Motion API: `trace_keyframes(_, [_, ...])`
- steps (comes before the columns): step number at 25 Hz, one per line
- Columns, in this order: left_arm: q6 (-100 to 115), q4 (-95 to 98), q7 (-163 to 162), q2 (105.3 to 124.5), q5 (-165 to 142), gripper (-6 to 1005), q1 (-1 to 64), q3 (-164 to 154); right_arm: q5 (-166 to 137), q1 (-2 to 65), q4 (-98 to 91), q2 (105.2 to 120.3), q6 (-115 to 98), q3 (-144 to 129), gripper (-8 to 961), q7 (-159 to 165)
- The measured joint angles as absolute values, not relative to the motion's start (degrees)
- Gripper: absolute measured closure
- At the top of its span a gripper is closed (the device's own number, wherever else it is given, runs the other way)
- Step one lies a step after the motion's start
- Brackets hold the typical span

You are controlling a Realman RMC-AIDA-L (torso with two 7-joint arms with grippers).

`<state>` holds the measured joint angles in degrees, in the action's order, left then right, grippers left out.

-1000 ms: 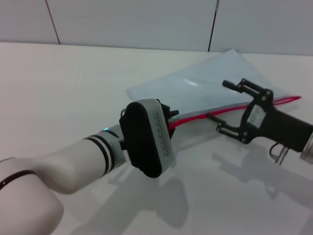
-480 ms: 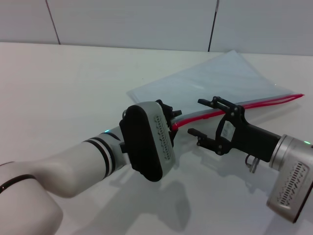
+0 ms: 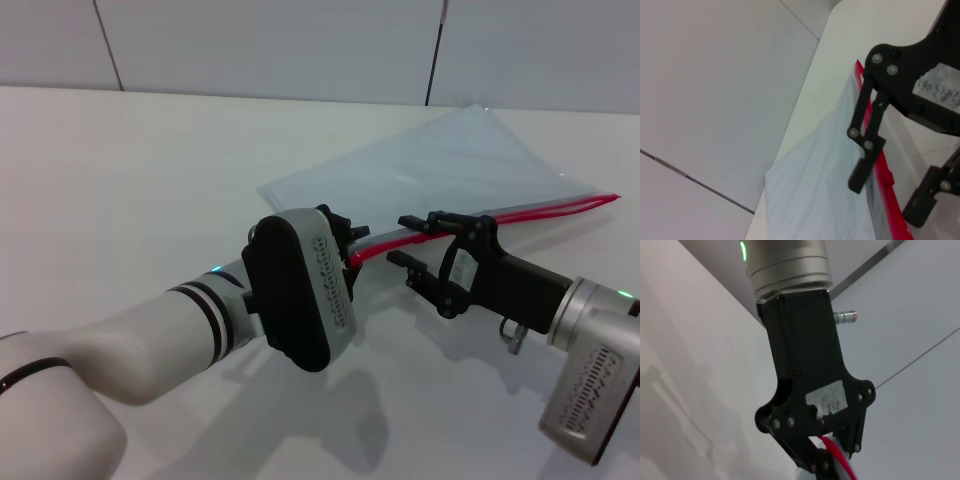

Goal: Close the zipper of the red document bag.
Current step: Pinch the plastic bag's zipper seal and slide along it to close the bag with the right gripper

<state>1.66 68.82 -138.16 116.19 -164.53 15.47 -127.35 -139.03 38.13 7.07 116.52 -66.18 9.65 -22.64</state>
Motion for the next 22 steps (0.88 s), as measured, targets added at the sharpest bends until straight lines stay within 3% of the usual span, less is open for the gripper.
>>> trace_keyframes(3, [1.66, 68.82, -137.95, 116.19, -164.53, 949, 15.47, -127.36, -138.97, 38.17, 7.15, 116.53, -66.07, 9.67, 401, -22.91])
trace_keyframes(5, [1.66, 68.82, -137.50, 116.19, -164.53, 949, 15.43, -127.57, -138.93, 38.28, 7.16, 116.54, -66.03, 9.67, 624, -22.93])
trace_keyframes(11, [1.66, 68.82, -136.59, 116.23, -164.53, 950, 15.36, -127.98, -138.93, 38.43, 7.20, 116.54, -65.98, 9.67, 713, -22.96])
trace_keyframes(22, [1.67, 68.82, -136.58, 116.28, -164.53, 952, 15.38, -128.06, -138.95, 38.49, 6.92, 116.54, -65.26, 9.67, 762, -23.02])
